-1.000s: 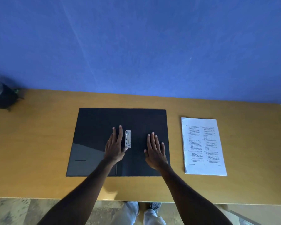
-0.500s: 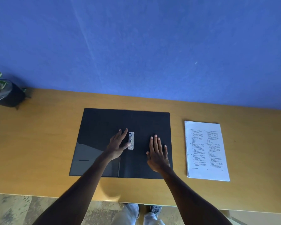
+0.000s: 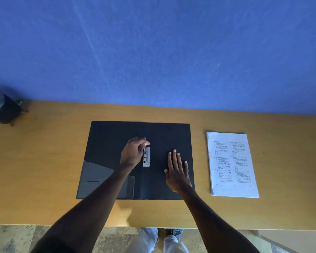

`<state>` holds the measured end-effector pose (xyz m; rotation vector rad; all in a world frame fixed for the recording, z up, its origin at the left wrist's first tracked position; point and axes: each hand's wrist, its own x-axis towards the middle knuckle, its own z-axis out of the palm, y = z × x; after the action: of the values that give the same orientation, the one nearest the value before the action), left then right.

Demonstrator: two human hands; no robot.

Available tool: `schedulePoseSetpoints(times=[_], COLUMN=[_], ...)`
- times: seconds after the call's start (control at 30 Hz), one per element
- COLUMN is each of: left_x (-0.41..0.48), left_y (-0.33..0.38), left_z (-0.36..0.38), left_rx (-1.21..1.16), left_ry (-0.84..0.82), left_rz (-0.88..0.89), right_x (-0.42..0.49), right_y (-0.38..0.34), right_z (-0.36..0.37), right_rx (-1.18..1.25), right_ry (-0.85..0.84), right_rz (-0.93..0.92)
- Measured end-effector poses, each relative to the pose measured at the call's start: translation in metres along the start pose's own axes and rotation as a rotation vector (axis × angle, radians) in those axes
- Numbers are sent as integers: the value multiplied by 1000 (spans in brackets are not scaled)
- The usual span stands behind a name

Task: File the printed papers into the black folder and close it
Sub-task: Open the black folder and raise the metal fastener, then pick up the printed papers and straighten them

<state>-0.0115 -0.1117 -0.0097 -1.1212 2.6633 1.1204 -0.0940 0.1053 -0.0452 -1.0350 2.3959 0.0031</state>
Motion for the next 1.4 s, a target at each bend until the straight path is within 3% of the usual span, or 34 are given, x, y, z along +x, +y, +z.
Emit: schedulePoseSetpoints(times=[0.2, 0.57, 0.87, 0.97, 1.13, 1.4], left_x=[14, 31, 28, 21, -2, -42], left_y=[0, -11, -10, 1, 45, 146], left_z=[-5, 7, 0, 1, 30, 125], left_rx=[58, 215, 126, 123, 165, 214], left_ry=[62, -13, -22, 34, 68, -52], left_rz=[1, 56, 78, 76, 150, 212], right_x=[-1, 5, 2, -1, -23, -59], right_y=[-1, 2, 1, 4, 45, 170], right_z=[1, 10, -2, -13, -32, -57], right_rx=[9, 27, 49, 156, 254, 207], right_ry=[13, 19, -36, -51, 78, 128], right_rz=[-4, 31, 27, -3, 13, 179])
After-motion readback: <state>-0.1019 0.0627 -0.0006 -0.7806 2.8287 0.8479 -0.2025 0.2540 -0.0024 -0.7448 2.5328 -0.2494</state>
